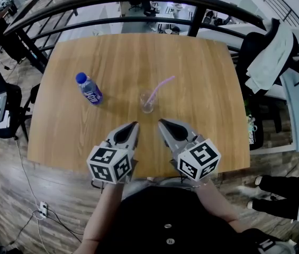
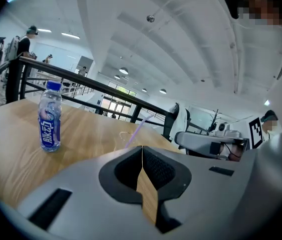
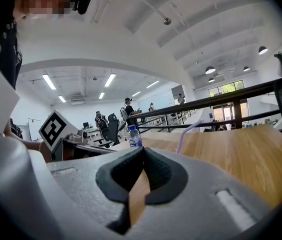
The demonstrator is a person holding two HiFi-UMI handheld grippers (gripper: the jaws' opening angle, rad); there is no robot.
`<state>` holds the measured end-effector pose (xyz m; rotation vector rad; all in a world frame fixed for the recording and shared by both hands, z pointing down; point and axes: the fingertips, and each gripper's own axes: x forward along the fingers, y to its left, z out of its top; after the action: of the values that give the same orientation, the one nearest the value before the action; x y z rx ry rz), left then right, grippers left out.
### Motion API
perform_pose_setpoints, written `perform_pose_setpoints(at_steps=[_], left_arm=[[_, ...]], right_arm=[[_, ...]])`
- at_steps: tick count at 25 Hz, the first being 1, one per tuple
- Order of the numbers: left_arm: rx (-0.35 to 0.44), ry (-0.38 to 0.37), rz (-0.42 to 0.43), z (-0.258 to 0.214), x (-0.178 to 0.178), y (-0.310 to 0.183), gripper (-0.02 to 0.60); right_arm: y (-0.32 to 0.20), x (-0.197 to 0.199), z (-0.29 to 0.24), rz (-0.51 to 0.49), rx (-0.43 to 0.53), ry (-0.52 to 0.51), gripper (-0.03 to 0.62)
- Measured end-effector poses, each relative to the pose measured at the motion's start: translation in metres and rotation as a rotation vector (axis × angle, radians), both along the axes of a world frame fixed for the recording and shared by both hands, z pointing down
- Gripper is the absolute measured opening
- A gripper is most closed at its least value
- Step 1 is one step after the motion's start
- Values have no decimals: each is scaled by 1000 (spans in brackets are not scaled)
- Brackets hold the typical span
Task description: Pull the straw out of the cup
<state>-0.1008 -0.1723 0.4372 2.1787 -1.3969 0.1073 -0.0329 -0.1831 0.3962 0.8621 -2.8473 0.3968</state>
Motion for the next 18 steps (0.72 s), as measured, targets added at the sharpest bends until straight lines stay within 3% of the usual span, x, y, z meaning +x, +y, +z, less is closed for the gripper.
perform_pose_setpoints(at_steps=[10, 18], left_arm=[[-28, -4, -25, 11, 6, -27, 20], [-33, -22, 13, 10, 5, -38, 20]], right_arm=[[-28, 2, 14, -24, -43, -12, -2], [-39, 5, 16, 26, -55, -20, -2]])
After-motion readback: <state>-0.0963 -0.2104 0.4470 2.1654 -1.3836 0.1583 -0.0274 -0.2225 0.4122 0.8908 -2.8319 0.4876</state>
